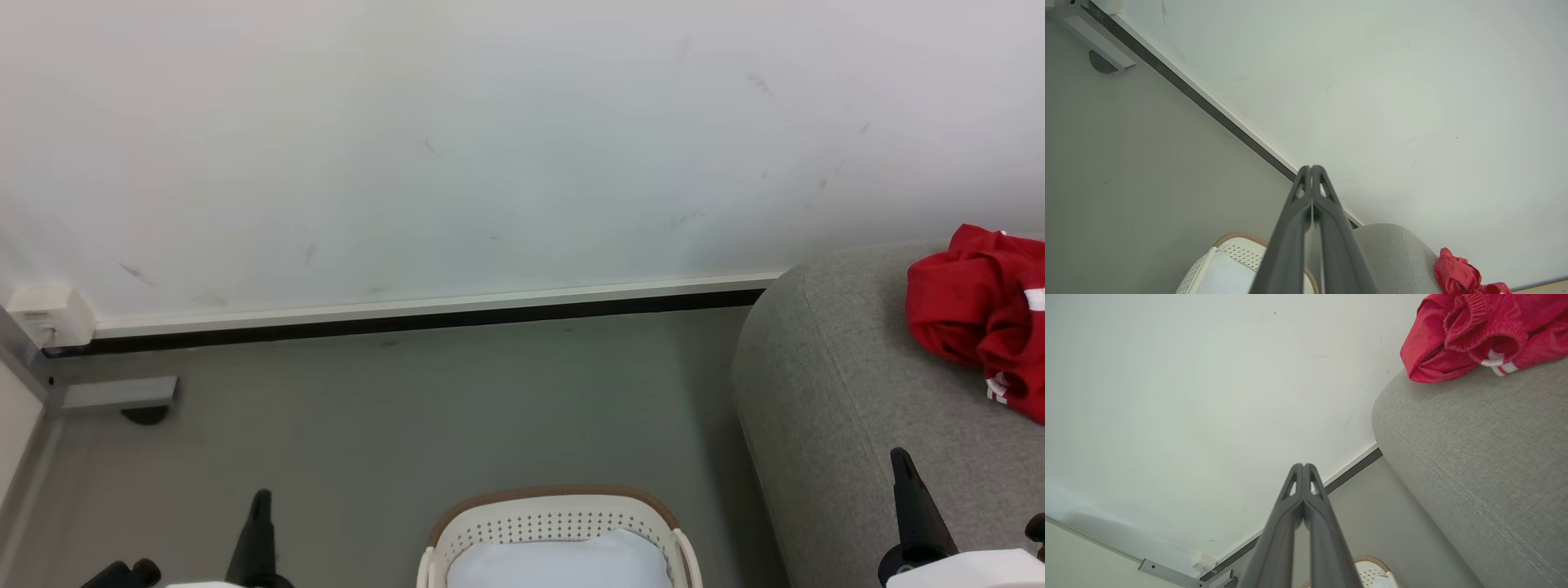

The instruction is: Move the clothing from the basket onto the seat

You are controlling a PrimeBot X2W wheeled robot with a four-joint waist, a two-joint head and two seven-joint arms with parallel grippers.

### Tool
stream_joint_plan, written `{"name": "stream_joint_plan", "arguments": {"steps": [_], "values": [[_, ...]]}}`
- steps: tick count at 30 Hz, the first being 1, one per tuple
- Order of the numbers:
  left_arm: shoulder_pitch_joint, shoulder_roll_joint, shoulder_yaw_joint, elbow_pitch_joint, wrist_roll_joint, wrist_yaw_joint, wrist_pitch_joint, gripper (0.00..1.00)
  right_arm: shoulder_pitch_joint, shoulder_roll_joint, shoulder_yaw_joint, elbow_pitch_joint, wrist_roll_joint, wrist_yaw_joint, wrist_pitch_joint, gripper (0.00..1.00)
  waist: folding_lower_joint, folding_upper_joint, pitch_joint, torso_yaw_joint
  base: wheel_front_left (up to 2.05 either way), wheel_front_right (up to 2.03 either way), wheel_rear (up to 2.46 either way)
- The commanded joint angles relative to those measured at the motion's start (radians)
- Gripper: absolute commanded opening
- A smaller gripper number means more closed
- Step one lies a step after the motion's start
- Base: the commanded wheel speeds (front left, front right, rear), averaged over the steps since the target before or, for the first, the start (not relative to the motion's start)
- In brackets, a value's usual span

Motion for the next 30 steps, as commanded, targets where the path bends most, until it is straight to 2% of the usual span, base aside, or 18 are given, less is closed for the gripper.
{"name": "stream_joint_plan", "arguments": {"steps": [1,30], "values": [[-0.025,0.008,0.007,-0.012,-0.036,-0.008,0.007,0.0,-0.026,-0.001,-0.013,-0.015,0.029,-0.001,0.007,0.0,0.0,0.0,0.0,0.001,0.0,0.0,0.0],[-0.06,0.011,0.027,-0.006,-0.358,-0.026,0.093,0.0,-0.035,0.028,-0.086,-0.02,0.297,-0.001,0.093,0.0,0.0,0.0,0.006,0.02,0.0,0.0,0.0]]}}
